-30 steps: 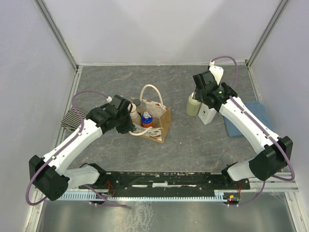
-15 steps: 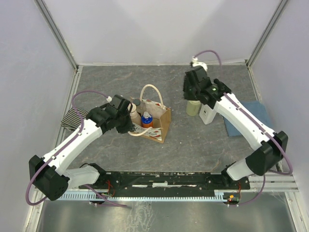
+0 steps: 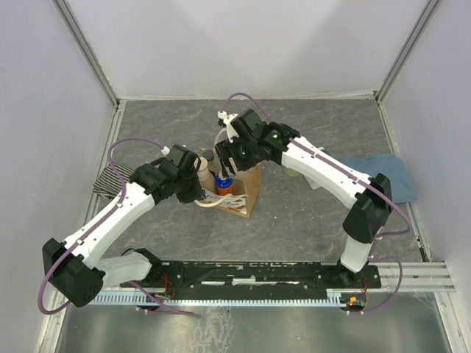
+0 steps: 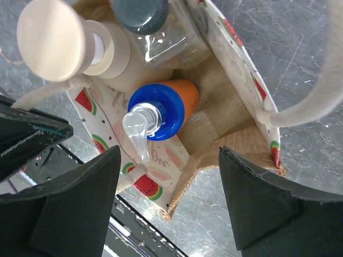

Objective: Take the personal care products out of the canvas bag

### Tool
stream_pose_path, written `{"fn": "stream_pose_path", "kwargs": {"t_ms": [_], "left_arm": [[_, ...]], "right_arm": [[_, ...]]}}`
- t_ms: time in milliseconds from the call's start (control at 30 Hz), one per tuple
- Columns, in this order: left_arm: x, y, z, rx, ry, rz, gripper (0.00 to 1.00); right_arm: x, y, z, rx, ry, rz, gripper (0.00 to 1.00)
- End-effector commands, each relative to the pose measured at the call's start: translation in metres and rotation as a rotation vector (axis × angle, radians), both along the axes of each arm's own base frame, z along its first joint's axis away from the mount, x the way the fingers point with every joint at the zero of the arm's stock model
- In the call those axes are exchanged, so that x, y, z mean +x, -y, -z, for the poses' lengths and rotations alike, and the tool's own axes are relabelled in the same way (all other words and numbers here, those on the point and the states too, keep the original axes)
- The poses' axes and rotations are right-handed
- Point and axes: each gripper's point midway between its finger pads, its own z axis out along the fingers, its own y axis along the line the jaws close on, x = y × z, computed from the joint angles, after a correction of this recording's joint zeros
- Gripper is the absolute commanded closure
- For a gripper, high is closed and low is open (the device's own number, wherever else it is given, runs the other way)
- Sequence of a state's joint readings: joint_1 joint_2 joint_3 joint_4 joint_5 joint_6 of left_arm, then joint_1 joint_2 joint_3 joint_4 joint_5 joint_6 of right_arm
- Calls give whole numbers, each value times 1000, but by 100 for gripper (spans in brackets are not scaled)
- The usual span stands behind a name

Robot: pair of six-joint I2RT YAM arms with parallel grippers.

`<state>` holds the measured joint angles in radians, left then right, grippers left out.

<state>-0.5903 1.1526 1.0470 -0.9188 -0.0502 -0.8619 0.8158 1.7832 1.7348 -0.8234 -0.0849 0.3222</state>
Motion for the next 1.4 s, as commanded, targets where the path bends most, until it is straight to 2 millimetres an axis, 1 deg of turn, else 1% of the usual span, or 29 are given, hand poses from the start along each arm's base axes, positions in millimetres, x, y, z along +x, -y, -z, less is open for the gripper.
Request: {"fn": "stream_pose_path", "kwargs": {"t_ms": [0, 133, 300, 433, 500, 567, 633, 667, 800, 933, 1067, 1167, 1233, 1300, 1367], "left_arm": [[6, 2, -14, -17, 53, 15, 97], [5, 2, -14, -16, 51, 16, 97], [5, 0, -14, -10, 50, 12, 97], [5, 0, -15, -9, 54, 9, 97], [5, -1, -17, -10, 57, 9, 97], [5, -1, -18, -7, 60, 7, 97], [5, -3, -20, -5, 65, 3, 97], [5, -3, -21, -4, 66, 3, 97], [3, -6, -23, 2, 72, -2, 97], [2, -8, -22, 8, 70, -5, 97], [1, -9, -20, 10, 67, -7, 97], [1, -10, -20, 12, 69, -9, 97], [1, -11, -19, 16, 66, -10, 97], [1, -10, -18, 18, 62, -10, 97], [0, -9, -18, 16, 58, -5, 97]], "right_arm": [[-13, -13, 3, 17, -4, -118, 18], [-18, -23, 21, 0, -24, -152, 19], [-16, -36, 46, -41, -36, -169, 21], [-11, -39, 69, -111, -22, -169, 21], [-9, -40, 77, -131, -18, -166, 27], [-5, -40, 76, -136, -1, -155, 38], [-1, -39, 62, -115, 38, -132, 44], [2, -39, 50, -96, 69, -117, 45], [11, -29, 1, -57, 181, -65, 48], [12, -15, -52, -22, 271, -34, 50], [10, 9, -104, 16, 370, 26, 50], [7, 35, -137, 4, 442, 74, 50], [6, 52, -150, -22, 472, 100, 48], [9, 69, -157, -53, 484, 132, 48], [14, 84, -156, -73, 480, 167, 48]]}}
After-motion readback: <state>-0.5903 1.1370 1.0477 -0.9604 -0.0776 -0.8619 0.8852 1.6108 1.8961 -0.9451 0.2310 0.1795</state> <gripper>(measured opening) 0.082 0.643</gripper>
